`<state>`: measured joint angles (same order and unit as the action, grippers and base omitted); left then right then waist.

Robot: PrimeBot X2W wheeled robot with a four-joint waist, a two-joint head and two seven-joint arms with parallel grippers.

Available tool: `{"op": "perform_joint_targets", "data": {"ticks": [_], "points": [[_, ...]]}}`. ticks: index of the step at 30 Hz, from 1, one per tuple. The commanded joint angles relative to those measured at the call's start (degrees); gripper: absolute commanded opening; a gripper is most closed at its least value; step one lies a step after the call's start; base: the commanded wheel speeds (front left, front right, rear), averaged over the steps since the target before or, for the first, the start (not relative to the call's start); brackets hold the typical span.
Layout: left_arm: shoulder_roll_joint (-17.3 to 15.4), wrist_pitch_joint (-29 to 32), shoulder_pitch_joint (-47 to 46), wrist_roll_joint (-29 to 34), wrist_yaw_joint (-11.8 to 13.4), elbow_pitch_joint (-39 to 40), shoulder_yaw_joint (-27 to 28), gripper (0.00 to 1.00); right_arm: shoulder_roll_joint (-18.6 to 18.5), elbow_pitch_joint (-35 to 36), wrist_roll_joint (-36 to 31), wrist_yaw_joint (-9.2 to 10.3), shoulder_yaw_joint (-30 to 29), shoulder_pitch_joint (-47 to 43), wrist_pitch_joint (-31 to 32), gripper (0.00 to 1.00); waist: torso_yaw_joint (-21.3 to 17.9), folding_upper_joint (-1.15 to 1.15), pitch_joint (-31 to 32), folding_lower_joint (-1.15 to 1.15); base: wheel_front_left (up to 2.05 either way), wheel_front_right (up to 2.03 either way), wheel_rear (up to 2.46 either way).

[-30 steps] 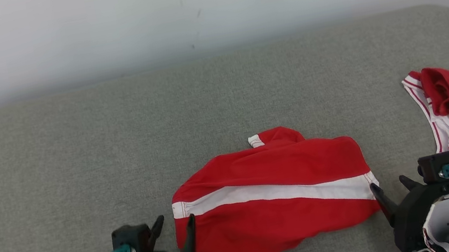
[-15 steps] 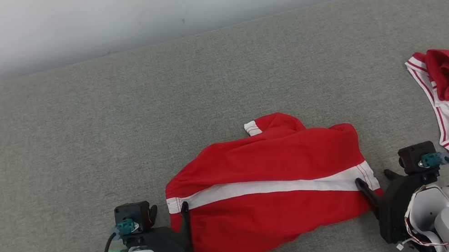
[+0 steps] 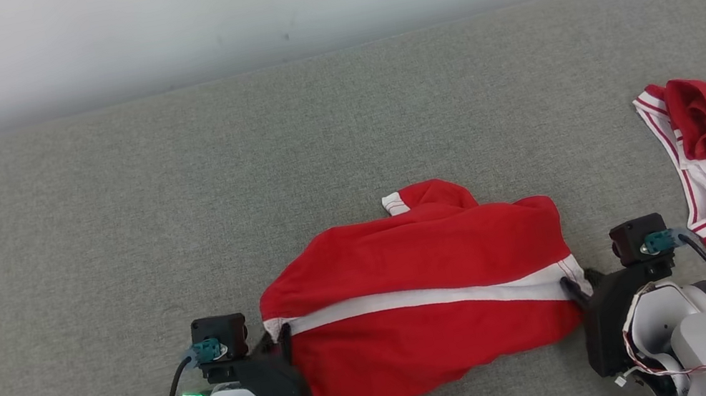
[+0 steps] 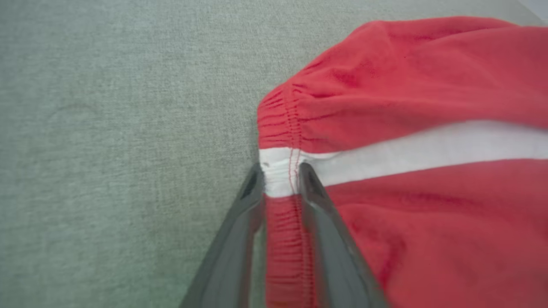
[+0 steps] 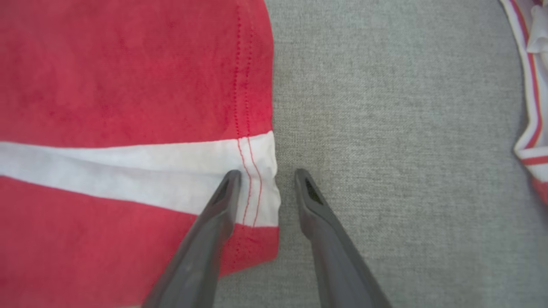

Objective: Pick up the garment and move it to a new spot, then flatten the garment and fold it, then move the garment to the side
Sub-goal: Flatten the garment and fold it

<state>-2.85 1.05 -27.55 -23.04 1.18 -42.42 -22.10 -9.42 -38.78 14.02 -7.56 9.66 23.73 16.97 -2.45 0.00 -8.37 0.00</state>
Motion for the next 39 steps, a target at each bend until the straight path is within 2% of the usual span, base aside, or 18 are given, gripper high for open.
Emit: {"op": "perform_joint_targets", "data": {"ticks": [1, 9, 15, 21, 24, 28, 33, 39], "points": [[-0.1, 0.3, -0.4, -0.5, -0.4, -0.6, -0.3, 0.00, 0.5, -1.2, 0.2, 0.15, 0.7, -0.5, 0.7, 0.00, -0.1, 0.00, -0.1, 0.00, 0.00, 0.00, 0.00], [-0.1, -3.9, -1.8, -3.8, -0.5, 0.4, -0.5, 0.00, -0.6, 1.0, 2.7, 0.16, 0.6, 0.2, -3.6, 0.00, 0.0, 0.00, 0.5, 0.00, 0.00, 0.00, 0.00], [-0.1, -5.2, -2.4, -9.4, -2.0, 5.1, 0.8, 0.00, -1.0, 7.9, 8.5, 0.16, -2.0, -0.9, -5.3, 0.00, 0.1, 0.00, 1.3, 0.00, 0.00, 0.00, 0.00], [-0.4, 1.3, -6.7, -17.6, -4.1, 11.3, 3.4, 0.00, -2.5, 18.2, 15.7, 0.15, -1.9, 3.4, -1.0, 0.00, -1.3, 0.00, -0.4, 0.00, 0.00, 0.00, 0.00], [-1.4, 4.2, -9.4, -19.2, -4.2, 13.5, 4.7, 0.00, -3.4, 20.7, 17.3, 0.15, -0.9, 6.1, 0.9, 0.00, -2.0, 0.00, -1.8, 0.00, 0.00, 0.00, 0.00], [-3.4, 10.1, -16.1, -22.8, -3.3, 16.8, 7.7, 0.00, -2.9, 22.6, 20.4, 0.15, 0.5, 14.5, 3.3, 0.00, -3.8, 0.00, -6.1, 0.00, 0.00, 0.00, 0.00], [-6.5, 14.7, -26.0, -23.4, -1.4, 18.4, 10.0, 0.00, -1.6, 19.4, 22.1, 0.15, 2.3, 27.5, 3.0, 0.00, -5.7, 0.00, -13.2, 0.00, 0.00, 0.00, 0.00], [-7.5, 12.7, -38.2, -24.0, 0.1, 19.7, 13.9, 0.00, 0.7, 12.8, 22.4, 0.15, 1.7, 43.9, -4.4, 0.00, -7.1, 0.00, -20.3, 0.00, 0.00, 0.00, 0.00]]}}
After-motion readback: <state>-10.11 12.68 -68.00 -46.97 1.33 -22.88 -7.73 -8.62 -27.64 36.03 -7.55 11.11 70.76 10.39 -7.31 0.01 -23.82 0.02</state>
